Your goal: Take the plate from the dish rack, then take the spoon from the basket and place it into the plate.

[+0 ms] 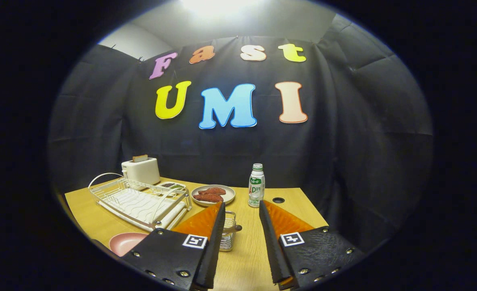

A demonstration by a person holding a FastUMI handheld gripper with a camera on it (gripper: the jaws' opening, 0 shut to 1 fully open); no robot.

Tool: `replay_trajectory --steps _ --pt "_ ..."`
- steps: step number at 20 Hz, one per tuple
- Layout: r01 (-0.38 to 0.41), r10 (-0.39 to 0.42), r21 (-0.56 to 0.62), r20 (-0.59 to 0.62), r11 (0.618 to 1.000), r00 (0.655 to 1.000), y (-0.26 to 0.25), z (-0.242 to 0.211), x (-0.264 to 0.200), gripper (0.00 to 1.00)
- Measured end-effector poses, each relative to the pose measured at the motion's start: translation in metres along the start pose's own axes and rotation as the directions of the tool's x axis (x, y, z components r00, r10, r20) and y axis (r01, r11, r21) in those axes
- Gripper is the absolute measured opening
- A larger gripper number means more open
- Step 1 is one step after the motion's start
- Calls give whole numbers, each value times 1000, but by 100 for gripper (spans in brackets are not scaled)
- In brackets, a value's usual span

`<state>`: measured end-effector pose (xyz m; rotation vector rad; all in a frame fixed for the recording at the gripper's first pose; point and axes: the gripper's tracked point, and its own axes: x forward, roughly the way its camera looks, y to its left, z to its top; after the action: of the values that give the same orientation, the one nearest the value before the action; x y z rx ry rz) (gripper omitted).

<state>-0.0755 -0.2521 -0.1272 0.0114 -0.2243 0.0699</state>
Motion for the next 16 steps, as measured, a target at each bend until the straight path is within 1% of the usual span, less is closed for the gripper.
replay_trajectory --steps 6,10,11,13,14,15,16 --pt "-30 33 104 -27 994 999 -1 -48 45 52" --pt "-50 54 139 -25 989 998 8 -56 66 50" --pt "-55 60 147 -29 988 998 11 -60 73 47" --pt "-50 54 136 -28 989 998 11 -57 75 35" --pt "-60 65 131 -32 990 997 17 -57 74 25" --pt "-85 90 146 -27 986 996 23 -55 73 25" --pt "-84 90 153 -32 985 995 27 -53 77 14"
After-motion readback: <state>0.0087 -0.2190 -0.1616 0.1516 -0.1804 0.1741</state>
